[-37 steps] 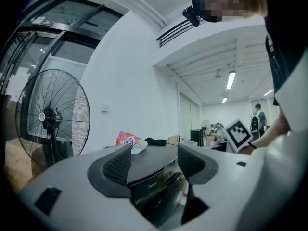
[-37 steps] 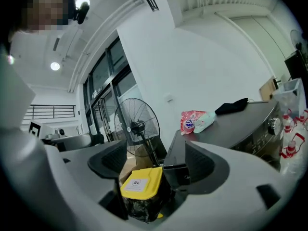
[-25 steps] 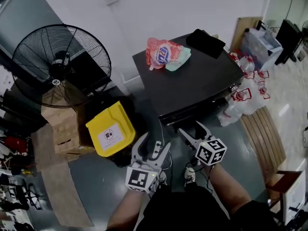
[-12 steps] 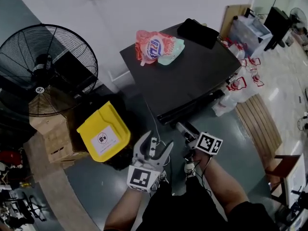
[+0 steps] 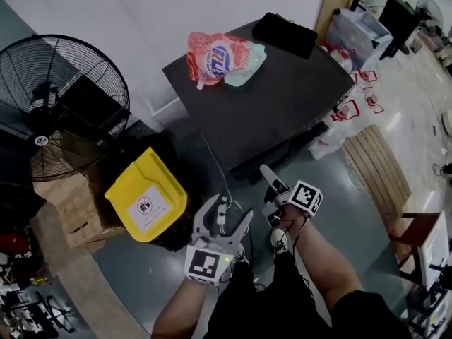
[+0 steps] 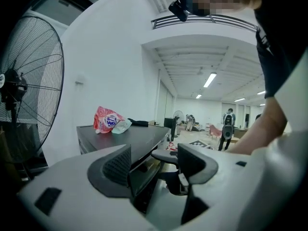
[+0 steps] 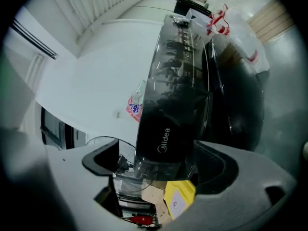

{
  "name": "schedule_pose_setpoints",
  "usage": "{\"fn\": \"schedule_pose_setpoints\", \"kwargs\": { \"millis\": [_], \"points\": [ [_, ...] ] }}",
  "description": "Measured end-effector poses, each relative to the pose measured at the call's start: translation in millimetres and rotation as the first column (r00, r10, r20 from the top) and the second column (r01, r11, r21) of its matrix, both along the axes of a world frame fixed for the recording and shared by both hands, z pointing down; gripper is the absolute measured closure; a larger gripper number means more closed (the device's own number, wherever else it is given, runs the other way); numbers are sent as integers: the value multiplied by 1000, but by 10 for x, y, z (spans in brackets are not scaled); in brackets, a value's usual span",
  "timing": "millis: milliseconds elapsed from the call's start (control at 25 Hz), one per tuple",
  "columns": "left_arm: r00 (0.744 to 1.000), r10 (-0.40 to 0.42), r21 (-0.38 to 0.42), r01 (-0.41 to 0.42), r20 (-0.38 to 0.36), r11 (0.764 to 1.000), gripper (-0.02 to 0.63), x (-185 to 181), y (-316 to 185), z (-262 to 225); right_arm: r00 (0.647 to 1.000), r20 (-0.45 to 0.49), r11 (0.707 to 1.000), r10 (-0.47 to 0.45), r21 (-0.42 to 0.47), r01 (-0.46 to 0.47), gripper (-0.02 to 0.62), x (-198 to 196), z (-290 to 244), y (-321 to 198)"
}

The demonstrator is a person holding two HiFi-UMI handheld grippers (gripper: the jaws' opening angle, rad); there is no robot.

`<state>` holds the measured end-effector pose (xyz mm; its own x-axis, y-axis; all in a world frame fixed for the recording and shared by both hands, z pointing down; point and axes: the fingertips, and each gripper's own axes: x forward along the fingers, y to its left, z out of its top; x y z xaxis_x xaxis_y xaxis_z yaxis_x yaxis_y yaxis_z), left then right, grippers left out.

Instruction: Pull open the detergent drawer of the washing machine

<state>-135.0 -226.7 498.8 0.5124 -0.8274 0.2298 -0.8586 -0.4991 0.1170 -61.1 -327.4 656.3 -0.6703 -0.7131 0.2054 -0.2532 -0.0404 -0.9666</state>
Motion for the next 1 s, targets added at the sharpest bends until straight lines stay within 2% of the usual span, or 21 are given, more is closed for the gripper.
{"fn": "schedule_pose_setpoints", "kwargs": {
  "millis": [160,440,600,1000],
  "points": [
    [1000,4,-12,-4,-5,1000,330,-45,8,56,997,49,998,55,-42,-53,95,0,96,-81],
    [1000,-4,-40,3,-17,999,330,-136,23,167,996,61,997,64,-36,-61,97,-98,168,-233],
    [1000,-8,-49,7,-18,999,328,-178,39,221,996,64,997,65,-32,-63,144,-144,197,-291],
    [1000,-13,-52,11,-23,999,330,-181,94,207,997,40,997,69,-30,-68,161,-124,200,-248]
  ]
}}
